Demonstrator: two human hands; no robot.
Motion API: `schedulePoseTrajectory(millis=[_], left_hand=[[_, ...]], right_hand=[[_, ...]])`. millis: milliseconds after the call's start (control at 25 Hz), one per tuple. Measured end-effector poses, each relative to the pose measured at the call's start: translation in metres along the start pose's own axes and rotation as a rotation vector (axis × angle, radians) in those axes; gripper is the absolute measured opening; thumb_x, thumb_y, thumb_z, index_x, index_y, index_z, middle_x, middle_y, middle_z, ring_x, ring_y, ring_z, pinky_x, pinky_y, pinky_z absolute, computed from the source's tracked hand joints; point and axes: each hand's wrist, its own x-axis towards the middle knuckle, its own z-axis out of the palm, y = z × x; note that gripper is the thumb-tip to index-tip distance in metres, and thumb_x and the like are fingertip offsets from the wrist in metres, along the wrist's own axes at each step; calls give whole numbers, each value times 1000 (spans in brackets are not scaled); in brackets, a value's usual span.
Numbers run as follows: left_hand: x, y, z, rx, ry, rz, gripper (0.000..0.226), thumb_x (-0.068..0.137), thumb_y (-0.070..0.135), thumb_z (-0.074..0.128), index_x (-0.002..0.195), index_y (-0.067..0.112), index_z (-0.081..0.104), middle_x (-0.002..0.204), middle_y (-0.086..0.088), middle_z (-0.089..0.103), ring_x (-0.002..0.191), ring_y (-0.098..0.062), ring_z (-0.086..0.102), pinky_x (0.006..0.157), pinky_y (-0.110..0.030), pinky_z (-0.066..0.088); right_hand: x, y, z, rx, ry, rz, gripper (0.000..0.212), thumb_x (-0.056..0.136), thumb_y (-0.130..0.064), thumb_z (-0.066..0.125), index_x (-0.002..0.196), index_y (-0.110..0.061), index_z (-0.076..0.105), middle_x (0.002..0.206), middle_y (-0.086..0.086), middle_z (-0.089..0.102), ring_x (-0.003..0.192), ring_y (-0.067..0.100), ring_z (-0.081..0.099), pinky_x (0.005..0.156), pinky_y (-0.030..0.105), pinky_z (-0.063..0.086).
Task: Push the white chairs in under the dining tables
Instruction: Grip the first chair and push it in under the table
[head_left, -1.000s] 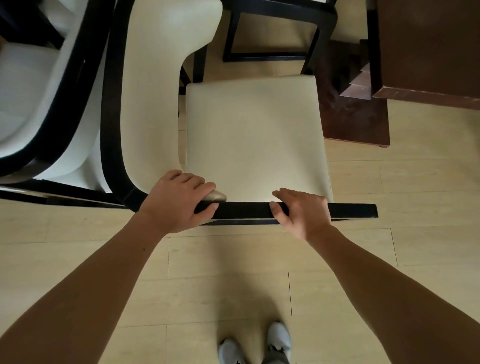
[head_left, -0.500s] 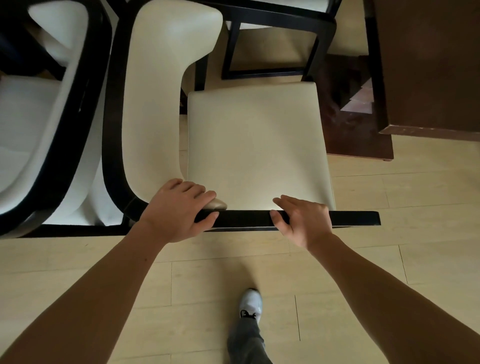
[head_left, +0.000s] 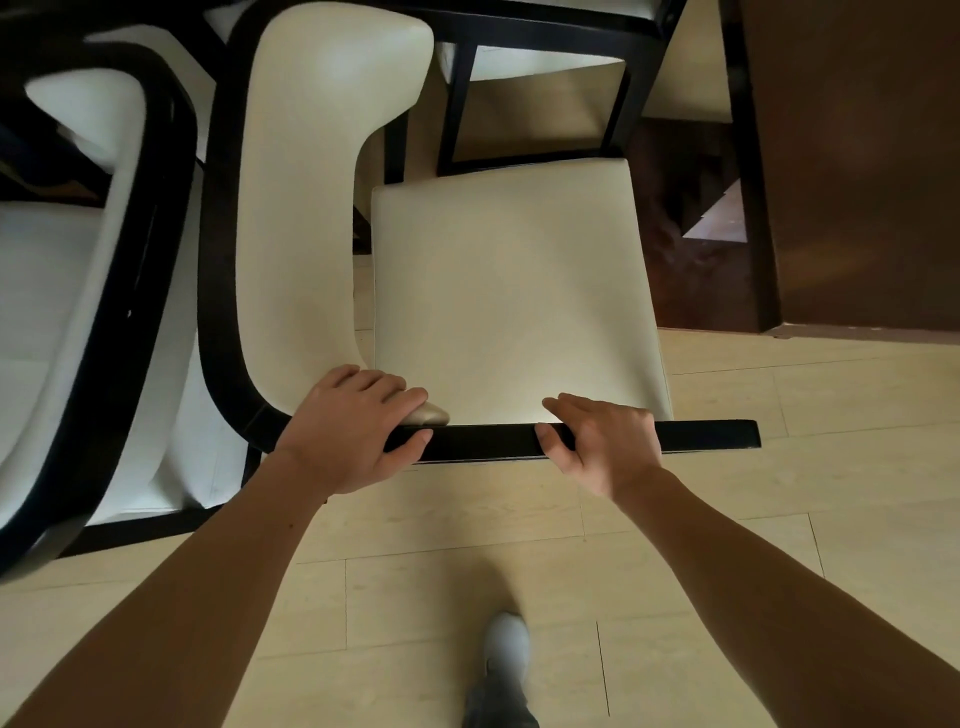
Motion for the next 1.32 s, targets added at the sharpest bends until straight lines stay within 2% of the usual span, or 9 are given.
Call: schedulePoseTrajectory(millis=[240,400,600,760,880,1080,1200,1320], left_hand=[[28,-17,-8,0,-9,1,50,94,53,39,117,18,67,107,-4,72,99,-26,67,93,-45,49],[43,-27,-12,2,-5,6,52,95,54,36,118,18,66,108,-4,72,99,-25,67,94,-45,49],[61,-38,-14,28,0,5,53,96,55,34,119,19,65,108,-4,72,100,-26,66,94,-44,49],[71,-45,-16,52,7,7,52,95,54,35,119,19,65,108,-5,72,99,-27,67,93,-44,48],[77,-48,-17,57,5,10,52,96,54,35,119,19,65,108,-5,72,98,-27,67,92,-44,49],[82,-51,-18,46,28,27,49,96,54,38,116,18,65,105,-5,72,96,-27,67,91,-44,49],[83,-53,-17,48,36,33,49,96,54,38,115,18,65,104,-5,72,95,-27,67,90,-44,49],[87,-54,-18,53,46,46,49,96,54,37,114,17,65,104,-5,72,94,-27,68,88,-44,50]], right_hand=[[29,12,-1,20,-13,5,62,96,-60,19,105,-24,69,79,-8,67,62,20,62,51,19,24],[47,18,1,64,-3,5,64,96,-61,20,104,-23,71,81,-7,71,65,22,66,52,22,40],[66,27,4,79,46,-9,61,96,-60,25,100,-22,73,80,-5,73,64,23,68,52,22,43],[79,32,5,74,94,-24,57,96,-58,29,104,-23,74,78,-6,73,60,22,66,49,19,37],[85,35,7,79,102,-33,57,97,-58,29,107,-23,73,80,-6,74,60,23,67,49,20,38],[89,37,3,64,95,-33,60,99,-58,25,110,-23,72,79,-7,73,58,22,66,51,17,23],[92,37,2,59,77,-24,58,98,-58,27,110,-24,72,78,-8,73,56,21,66,51,18,24],[94,38,3,61,80,-12,64,99,-60,21,110,-24,72,78,-8,73,56,21,66,50,18,27]])
